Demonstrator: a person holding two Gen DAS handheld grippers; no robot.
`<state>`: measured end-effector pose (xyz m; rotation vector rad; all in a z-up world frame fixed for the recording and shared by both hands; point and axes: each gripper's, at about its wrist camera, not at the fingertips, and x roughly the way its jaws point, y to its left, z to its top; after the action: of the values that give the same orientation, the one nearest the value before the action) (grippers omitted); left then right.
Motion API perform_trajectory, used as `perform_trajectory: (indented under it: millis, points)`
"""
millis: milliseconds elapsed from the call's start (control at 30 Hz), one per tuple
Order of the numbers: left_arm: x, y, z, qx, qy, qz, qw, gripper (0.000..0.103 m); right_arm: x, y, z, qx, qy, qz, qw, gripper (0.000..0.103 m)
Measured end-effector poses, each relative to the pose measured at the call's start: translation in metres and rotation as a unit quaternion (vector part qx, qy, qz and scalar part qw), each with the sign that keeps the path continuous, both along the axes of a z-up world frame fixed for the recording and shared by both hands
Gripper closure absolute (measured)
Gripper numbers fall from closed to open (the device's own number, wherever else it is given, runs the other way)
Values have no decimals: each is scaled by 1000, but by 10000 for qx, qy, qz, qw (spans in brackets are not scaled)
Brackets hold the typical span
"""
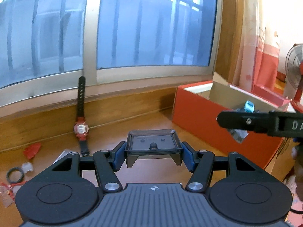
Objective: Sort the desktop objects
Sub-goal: 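Lift and carry the black tray and grey block in both tools toward the box, then lower both tools into the box and open them to release the items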
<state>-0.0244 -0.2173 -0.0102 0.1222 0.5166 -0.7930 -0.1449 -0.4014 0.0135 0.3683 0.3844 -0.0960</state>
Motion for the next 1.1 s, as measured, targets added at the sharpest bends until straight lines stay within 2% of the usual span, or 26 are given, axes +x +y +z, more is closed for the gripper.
perform_trajectory:
  millis: [233, 567, 833, 1100]
  points:
    - [-2, -41, 11, -103, -193, 185, 9996, 42, 6, -37, 9, -88, -129, 219, 9996, 32]
    - [-9, -136, 29, -165, -273, 258, 9992, 42, 1, -134, 18, -50, -241, 295, 9993, 32]
    - [-15, -203, 31, -165, -214, 370, 9989, 42, 2, -206, 14, -21, -265, 256, 9993, 32]
    - [-21, -250, 26, -85, -152, 480, 9987, 42, 3, -253, 5, 49, -237, 318, 9992, 32]
